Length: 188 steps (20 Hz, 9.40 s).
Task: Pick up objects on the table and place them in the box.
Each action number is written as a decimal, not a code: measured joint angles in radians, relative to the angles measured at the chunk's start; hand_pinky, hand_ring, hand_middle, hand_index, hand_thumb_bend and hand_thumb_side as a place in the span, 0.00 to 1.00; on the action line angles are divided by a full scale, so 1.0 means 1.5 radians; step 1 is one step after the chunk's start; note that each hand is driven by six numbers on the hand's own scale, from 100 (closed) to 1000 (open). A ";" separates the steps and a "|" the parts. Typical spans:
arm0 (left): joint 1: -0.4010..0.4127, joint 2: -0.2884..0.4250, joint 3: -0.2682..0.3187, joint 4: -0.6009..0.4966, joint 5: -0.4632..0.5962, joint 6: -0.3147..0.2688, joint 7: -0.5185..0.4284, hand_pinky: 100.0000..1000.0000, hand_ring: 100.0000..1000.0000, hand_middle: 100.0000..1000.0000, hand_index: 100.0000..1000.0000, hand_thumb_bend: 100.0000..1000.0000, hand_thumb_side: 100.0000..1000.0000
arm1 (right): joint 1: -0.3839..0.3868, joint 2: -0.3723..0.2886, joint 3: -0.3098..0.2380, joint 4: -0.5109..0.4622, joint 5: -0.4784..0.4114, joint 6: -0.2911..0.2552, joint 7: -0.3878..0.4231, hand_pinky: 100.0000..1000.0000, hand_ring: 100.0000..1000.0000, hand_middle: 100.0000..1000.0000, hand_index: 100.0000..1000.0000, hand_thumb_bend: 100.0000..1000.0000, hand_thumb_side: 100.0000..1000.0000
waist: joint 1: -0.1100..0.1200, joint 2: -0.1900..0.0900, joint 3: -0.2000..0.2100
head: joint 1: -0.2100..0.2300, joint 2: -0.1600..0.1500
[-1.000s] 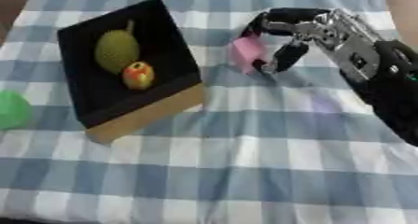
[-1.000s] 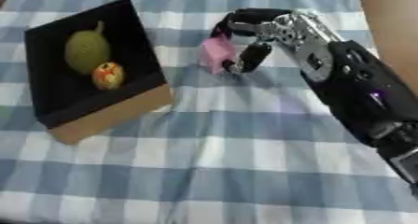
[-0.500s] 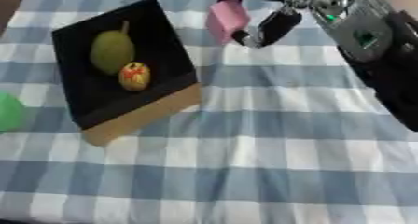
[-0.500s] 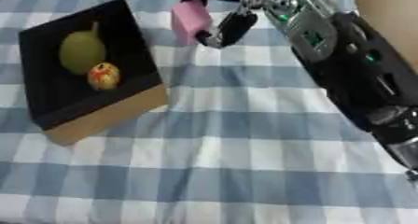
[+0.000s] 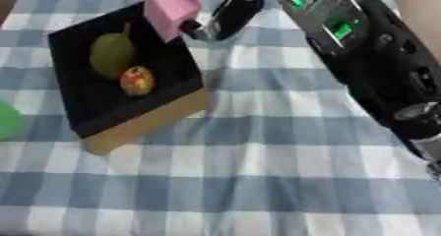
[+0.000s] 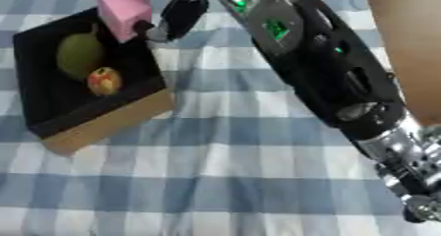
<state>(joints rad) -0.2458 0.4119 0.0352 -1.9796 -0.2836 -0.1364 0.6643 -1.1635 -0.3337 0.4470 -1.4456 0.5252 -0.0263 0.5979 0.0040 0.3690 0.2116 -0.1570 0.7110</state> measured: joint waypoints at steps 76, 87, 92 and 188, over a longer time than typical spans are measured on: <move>0.041 0.301 0.000 -0.004 -0.122 0.163 -0.237 0.89 0.87 0.82 0.92 0.54 0.67 | 0.225 -0.295 -0.163 -0.356 -0.252 0.089 -0.328 0.83 0.81 0.75 0.85 0.00 0.26 | 0.008 -0.003 -0.030 | 0.070 0.012; 0.047 0.367 -0.007 -0.004 -0.196 0.162 -0.380 0.92 0.88 0.83 0.94 0.50 0.59 | 0.358 -0.356 -0.255 -0.358 -0.292 -0.002 -0.508 0.83 0.81 0.74 0.84 0.00 0.24 | 0.019 -0.009 -0.046 | 0.069 -0.011; 0.040 0.376 -0.013 -0.004 -0.215 0.152 -0.431 0.92 0.88 0.83 0.94 0.50 0.59 | 0.397 -0.362 -0.277 -0.359 -0.286 -0.017 -0.540 0.83 0.80 0.74 0.84 0.00 0.25 | 0.024 -0.016 -0.051 | 0.080 -0.012; -0.053 0.363 -0.103 0.362 -0.200 0.119 -0.818 0.94 0.89 0.82 0.88 0.52 0.00 | 0.487 -0.310 -0.314 -0.360 -0.288 0.033 -0.586 0.83 0.77 0.71 0.82 0.00 0.39 | 0.020 -0.056 -0.060 | 0.117 0.029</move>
<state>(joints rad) -0.3253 0.9566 -0.1195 -1.4371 -0.5841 0.0428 -0.5634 -0.4327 -0.7993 -0.0238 -1.9852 0.0928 0.0227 -0.2816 0.0343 0.2844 0.1220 0.0183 0.7545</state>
